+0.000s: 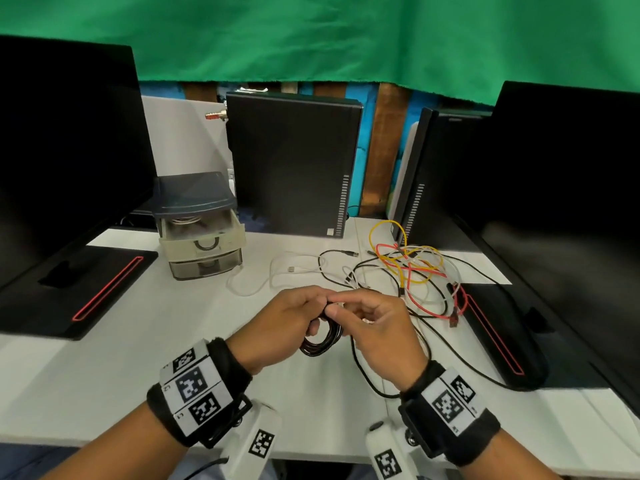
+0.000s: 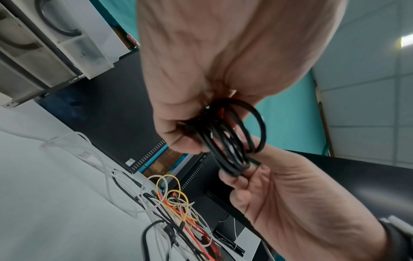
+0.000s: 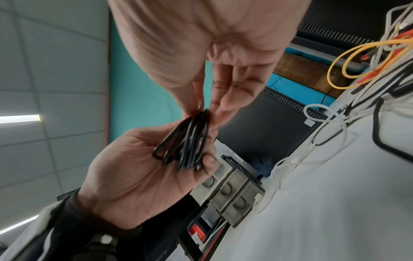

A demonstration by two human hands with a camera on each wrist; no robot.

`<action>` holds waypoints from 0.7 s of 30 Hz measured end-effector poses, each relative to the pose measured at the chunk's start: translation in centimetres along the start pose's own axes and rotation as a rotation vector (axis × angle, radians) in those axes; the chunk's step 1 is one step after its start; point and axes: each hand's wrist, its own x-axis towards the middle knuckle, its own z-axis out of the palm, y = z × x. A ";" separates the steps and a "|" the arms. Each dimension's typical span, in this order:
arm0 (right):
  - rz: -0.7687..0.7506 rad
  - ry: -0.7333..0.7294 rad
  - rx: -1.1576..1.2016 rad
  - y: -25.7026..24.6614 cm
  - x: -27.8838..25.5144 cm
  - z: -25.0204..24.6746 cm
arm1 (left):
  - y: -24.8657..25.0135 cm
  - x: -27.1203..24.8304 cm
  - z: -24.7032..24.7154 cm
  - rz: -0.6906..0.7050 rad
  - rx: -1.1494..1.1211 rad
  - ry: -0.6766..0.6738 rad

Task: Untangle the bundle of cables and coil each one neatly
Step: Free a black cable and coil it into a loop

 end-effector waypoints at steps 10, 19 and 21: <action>0.111 0.048 0.147 -0.2 -0.5 0.1 | -0.4 0.0 0.5 0.109 0.120 0.003; 0.039 0.023 0.053 0.6 -1.2 0.9 | -1.6 0.4 0.3 0.091 0.349 0.054; 0.067 -0.007 0.078 0.6 -1.1 0.8 | -1.7 0.3 0.0 0.115 0.330 0.063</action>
